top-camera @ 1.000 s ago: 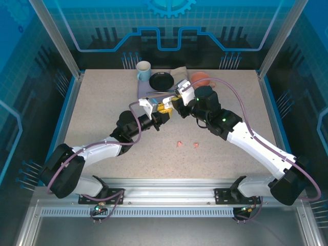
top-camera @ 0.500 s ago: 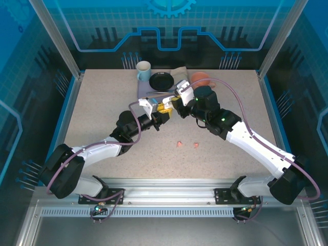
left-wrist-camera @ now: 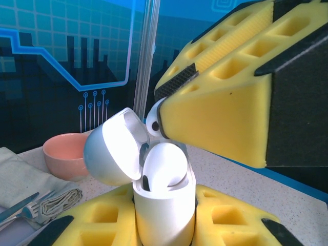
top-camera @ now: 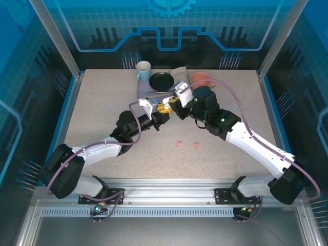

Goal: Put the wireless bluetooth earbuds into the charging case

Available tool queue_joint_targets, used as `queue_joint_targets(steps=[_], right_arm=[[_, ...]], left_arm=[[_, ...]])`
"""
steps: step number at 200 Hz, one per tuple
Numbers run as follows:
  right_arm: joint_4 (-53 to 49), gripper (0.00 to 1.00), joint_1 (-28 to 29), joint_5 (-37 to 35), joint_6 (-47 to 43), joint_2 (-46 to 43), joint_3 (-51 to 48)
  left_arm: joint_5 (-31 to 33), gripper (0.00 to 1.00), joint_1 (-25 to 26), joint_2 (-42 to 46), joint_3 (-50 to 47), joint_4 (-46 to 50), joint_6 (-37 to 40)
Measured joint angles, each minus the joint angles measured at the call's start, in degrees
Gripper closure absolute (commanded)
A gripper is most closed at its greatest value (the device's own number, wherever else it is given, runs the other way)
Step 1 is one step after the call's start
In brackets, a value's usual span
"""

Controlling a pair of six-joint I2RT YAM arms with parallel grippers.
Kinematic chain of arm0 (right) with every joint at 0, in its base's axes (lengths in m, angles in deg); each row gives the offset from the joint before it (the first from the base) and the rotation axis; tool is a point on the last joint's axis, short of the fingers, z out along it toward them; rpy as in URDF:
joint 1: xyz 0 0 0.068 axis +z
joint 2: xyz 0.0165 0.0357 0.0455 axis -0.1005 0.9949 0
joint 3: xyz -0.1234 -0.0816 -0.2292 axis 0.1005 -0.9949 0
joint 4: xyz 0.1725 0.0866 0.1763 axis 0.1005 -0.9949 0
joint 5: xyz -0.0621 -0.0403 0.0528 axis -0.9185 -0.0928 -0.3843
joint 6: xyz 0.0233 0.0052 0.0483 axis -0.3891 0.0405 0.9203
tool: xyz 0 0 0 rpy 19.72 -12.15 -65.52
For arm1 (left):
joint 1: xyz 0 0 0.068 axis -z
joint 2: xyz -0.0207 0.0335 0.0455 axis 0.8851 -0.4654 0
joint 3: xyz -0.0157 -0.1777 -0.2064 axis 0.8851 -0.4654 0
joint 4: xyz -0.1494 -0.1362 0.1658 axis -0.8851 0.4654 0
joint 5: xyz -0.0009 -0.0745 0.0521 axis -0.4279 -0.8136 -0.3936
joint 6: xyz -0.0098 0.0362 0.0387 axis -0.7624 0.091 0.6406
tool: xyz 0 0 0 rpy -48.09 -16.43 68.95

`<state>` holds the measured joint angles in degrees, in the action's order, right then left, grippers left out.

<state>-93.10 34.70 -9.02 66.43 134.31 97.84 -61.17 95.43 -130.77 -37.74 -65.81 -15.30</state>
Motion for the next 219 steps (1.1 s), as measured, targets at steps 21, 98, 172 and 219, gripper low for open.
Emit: queue_joint_targets(steps=[21,98,172,219], right_arm=[[0.0,0.83,0.0,0.0,-0.2,0.0,0.0],[0.1,0.84,0.1,-2.8,-0.3,0.0,0.0],[0.1,0.84,-0.3,-3.9,0.3,-0.5,0.0],[0.2,0.84,-1.7,-3.9,1.4,-1.6,0.0]], left_arm=[[0.0,1.00,0.0,0.0,0.0,0.0,0.0],[0.0,1.00,0.0,0.0,0.0,0.0,0.0],[-0.1,1.00,0.0,0.0,0.0,0.0,0.0],[-0.2,1.00,0.0,0.0,0.0,0.0,0.0]])
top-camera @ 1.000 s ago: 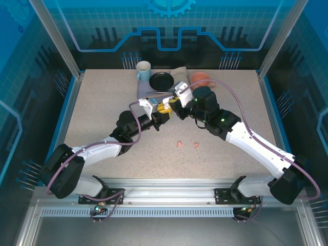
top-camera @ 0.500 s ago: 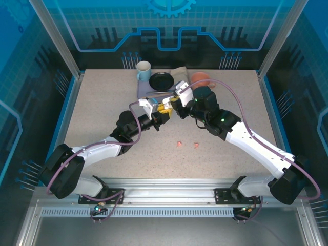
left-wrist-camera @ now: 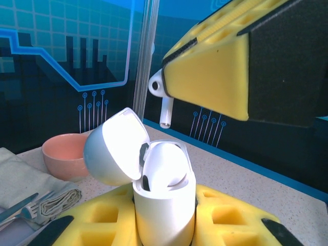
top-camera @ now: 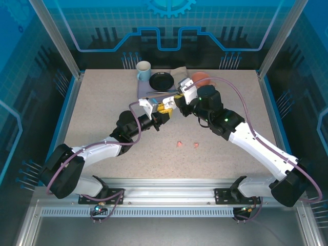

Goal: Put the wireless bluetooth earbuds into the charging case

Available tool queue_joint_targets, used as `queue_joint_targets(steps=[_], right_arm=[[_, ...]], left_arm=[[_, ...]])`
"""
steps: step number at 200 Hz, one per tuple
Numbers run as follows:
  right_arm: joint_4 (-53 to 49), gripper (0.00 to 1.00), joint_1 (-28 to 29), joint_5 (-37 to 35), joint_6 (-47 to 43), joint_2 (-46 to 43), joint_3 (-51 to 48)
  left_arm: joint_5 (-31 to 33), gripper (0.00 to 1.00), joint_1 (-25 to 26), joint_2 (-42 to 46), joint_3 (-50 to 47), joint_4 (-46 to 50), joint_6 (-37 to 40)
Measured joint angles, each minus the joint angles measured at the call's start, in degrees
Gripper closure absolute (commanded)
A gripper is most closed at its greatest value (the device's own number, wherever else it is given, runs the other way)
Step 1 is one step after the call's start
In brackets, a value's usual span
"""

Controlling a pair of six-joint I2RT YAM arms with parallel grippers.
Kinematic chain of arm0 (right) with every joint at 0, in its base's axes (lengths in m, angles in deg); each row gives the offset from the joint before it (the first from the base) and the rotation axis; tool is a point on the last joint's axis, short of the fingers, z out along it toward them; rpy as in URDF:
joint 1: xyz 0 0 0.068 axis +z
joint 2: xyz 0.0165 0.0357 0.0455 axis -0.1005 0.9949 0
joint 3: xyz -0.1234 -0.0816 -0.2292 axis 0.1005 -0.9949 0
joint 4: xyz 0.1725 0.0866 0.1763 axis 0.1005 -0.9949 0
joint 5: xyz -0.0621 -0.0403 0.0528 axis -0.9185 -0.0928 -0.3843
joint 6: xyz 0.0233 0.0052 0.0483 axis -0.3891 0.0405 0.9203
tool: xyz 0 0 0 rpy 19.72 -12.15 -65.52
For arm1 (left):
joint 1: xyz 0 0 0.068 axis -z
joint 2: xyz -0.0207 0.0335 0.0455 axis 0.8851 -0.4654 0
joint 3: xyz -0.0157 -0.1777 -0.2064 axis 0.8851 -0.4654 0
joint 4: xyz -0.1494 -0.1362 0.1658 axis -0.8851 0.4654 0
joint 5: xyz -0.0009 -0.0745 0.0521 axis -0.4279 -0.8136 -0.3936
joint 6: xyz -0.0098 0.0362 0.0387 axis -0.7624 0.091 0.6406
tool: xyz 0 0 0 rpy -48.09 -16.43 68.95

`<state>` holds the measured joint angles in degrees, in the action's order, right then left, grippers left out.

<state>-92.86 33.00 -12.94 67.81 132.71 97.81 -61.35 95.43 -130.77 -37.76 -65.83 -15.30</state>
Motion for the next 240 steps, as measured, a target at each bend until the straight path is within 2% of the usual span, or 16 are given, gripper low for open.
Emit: queue_joint_targets(steps=[240], right_arm=[[-0.7,0.86,-0.6,4.2,-0.2,-1.9,-2.6]], left_arm=[[-0.9,1.00,0.0,0.3,0.6,1.4,2.4]])
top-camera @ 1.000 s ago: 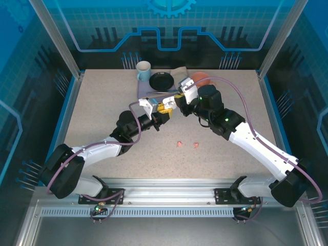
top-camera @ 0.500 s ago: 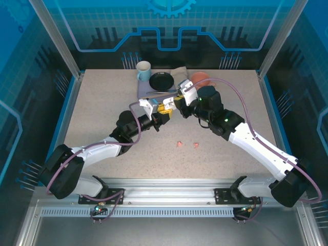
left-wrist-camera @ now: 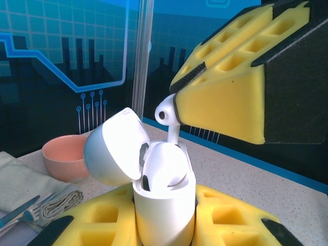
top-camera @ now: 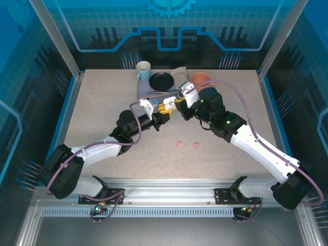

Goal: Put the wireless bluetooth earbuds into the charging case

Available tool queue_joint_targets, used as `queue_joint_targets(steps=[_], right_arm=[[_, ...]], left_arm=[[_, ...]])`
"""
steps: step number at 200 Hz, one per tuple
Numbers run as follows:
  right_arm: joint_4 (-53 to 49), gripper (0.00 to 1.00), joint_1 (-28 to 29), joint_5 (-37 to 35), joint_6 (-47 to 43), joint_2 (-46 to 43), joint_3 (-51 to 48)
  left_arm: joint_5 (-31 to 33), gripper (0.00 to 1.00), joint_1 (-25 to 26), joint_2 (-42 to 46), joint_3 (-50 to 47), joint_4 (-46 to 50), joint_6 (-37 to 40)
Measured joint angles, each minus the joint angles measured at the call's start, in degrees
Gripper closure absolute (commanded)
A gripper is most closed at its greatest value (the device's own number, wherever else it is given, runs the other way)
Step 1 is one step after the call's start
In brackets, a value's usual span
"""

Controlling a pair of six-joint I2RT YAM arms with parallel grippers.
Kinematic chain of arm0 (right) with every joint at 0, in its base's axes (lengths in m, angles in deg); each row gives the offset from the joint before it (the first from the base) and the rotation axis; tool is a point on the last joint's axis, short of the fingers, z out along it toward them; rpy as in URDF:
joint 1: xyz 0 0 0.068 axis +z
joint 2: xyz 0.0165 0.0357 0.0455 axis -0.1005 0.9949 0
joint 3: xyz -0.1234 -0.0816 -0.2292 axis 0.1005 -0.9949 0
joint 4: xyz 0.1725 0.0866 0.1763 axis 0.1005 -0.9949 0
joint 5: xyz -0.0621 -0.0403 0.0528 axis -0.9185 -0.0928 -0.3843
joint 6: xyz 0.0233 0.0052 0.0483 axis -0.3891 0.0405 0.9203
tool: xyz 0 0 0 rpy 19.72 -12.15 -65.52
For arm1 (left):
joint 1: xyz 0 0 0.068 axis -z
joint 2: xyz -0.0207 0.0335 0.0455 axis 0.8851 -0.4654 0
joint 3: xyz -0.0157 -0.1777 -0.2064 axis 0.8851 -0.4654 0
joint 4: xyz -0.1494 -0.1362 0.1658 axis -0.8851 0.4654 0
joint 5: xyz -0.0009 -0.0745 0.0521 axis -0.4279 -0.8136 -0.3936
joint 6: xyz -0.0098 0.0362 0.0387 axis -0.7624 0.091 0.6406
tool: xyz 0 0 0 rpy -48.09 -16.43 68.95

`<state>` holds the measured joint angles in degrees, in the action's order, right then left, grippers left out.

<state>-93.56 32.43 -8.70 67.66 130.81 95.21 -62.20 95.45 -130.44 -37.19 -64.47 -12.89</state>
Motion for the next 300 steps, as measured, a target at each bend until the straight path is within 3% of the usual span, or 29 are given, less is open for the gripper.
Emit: queue_joint_targets(steps=[70,122,148,208,256,300], right_arm=[[0.0,0.86,0.0,0.9,-1.2,0.0,0.0],[-1.5,0.78,0.7,2.4,-2.9,0.2,0.0],[-1.9,0.70,0.9,2.9,-3.3,0.3,0.0],[-2.3,0.39,-1.8,3.8,0.7,-0.5,0.7],[-5.6,0.20,-14.8,14.5,10.1,0.6,9.4],[-8.8,0.20,-18.5,30.0,15.3,12.0,19.1]], left_arm=[[0.0,1.00,0.0,0.0,0.5,0.4,0.8],[0.0,1.00,0.0,0.0,0.7,0.6,0.8],[0.0,1.00,0.0,0.0,0.9,0.6,0.8],[0.0,1.00,0.0,0.0,0.9,0.4,1.0],[-1.1,1.00,0.0,0.5,0.7,0.3,1.0],[-4.2,1.00,0.0,0.8,0.7,1.4,1.0]])
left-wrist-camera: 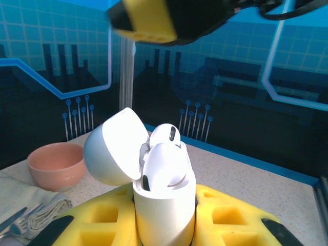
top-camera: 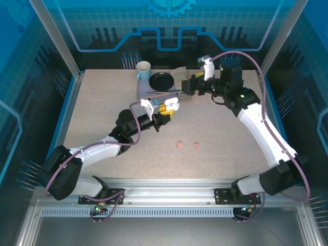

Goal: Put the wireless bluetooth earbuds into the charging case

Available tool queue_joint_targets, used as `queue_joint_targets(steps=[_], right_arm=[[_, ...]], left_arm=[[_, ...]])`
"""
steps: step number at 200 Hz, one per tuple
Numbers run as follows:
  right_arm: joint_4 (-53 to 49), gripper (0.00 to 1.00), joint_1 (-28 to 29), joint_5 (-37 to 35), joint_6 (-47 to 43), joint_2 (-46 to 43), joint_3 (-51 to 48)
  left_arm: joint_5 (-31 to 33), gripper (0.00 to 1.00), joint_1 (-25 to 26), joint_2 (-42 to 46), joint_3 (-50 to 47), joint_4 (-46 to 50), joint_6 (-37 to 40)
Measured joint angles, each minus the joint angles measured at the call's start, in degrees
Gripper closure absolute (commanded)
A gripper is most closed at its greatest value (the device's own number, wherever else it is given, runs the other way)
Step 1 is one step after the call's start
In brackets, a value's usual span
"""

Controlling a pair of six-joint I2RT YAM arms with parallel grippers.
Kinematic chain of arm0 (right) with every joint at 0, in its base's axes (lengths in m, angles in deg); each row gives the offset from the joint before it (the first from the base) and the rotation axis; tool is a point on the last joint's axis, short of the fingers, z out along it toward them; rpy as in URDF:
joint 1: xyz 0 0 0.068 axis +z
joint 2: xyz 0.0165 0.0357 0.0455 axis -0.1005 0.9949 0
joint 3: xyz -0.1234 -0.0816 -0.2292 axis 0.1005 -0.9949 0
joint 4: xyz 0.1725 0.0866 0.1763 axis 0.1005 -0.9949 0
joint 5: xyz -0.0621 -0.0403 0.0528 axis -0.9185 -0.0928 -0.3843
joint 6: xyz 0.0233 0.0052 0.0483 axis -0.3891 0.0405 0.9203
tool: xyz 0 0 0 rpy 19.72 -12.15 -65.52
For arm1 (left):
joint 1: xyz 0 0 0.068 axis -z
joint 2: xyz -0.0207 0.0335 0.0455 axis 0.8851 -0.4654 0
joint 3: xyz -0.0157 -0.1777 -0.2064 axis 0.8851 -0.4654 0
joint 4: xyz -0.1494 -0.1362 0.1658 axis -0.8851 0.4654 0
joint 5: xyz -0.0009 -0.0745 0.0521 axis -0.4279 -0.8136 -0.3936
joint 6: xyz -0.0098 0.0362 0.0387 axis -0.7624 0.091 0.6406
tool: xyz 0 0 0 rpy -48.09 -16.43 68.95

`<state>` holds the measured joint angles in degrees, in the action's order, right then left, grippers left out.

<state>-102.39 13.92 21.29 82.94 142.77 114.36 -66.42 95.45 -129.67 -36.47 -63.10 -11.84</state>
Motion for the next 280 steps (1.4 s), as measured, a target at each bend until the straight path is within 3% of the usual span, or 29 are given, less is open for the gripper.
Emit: queue_joint_targets(steps=[52,165,205,236,280], right_arm=[[-3.0,0.21,0.0,11.6,3.0,7.8,0.4],[-2.4,0.37,2.2,23.6,4.7,6.0,-2.1],[-2.8,0.40,3.1,25.1,4.7,-0.2,-5.4],[-3.1,0.37,3.5,25.0,4.9,-5.1,-7.6],[-0.9,0.35,0.6,14.5,10.8,-9.2,-13.4]], left_arm=[[-2.9,1.00,0.0,0.0,0.2,1.7,0.0],[-3.2,1.00,0.0,-1.1,1.9,2.0,0.0],[-2.6,1.00,0.0,-1.8,1.9,1.6,0.0],[-1.7,1.00,0.0,-3.0,1.9,1.6,-0.2],[1.6,1.00,0.0,-5.8,3.8,6.2,-3.6]])
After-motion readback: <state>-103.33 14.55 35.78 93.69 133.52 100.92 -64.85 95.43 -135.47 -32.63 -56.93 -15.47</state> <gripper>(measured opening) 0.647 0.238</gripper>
